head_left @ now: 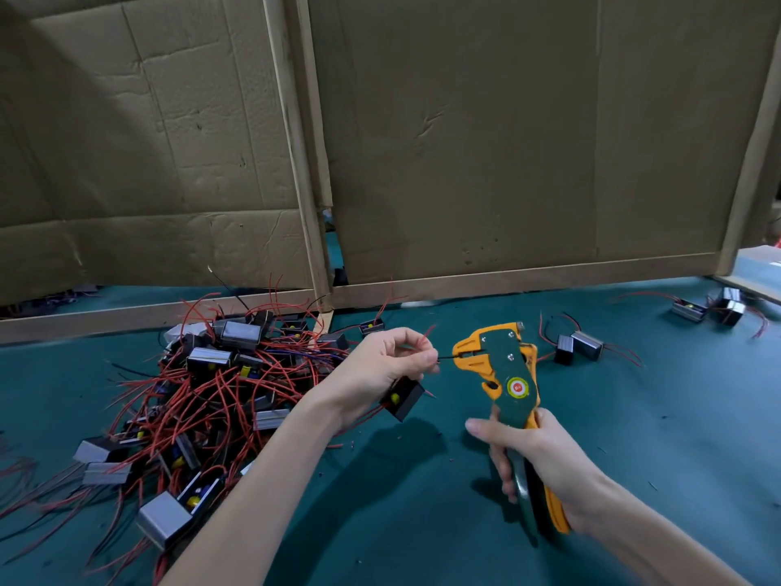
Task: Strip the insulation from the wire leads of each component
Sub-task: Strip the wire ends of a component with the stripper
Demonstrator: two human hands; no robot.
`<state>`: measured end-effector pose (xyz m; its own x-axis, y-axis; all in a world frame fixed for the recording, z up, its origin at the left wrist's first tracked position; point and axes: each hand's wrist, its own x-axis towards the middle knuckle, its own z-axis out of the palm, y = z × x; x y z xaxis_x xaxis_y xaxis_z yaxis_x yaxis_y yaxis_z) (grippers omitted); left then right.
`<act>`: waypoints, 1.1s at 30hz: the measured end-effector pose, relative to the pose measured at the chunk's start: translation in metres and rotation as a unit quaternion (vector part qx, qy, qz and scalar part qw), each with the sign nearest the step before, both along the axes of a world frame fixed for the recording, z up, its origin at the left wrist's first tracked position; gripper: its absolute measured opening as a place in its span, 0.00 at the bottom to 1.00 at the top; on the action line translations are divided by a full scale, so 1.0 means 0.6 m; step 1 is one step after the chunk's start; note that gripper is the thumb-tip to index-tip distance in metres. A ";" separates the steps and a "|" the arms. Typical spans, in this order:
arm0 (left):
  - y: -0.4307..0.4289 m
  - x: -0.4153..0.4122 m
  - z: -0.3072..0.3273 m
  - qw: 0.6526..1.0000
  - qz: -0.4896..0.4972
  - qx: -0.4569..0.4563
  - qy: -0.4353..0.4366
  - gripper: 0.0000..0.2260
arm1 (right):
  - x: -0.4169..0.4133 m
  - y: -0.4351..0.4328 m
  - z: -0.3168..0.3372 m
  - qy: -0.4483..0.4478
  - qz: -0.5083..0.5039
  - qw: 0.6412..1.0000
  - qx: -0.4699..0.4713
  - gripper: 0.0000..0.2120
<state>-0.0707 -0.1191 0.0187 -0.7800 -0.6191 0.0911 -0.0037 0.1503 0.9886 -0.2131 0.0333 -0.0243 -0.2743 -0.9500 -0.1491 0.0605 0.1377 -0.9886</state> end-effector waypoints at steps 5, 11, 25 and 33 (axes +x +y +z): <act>-0.003 0.000 -0.005 0.998 0.028 0.020 0.058 0.08 | -0.012 -0.002 0.008 -0.132 0.058 0.989 -0.026 0.08; -0.011 0.005 -0.005 0.988 0.046 -0.145 -0.027 0.09 | -0.019 -0.003 0.005 -0.116 0.086 0.989 -0.041 0.05; 0.005 -0.003 -0.004 0.992 0.051 -0.116 -0.006 0.07 | -0.017 0.001 0.009 -0.101 0.115 0.988 -0.017 0.07; 0.013 -0.001 0.006 0.990 0.038 -0.127 -0.039 0.05 | -0.020 0.001 0.007 -0.100 0.129 0.986 -0.017 0.07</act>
<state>-0.0713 -0.1112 0.0224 -0.7429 -0.6410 0.1931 -0.0986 0.3900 0.9155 -0.2251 0.0340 -0.0199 0.0087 -0.9898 -0.1422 0.2225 0.1406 -0.9648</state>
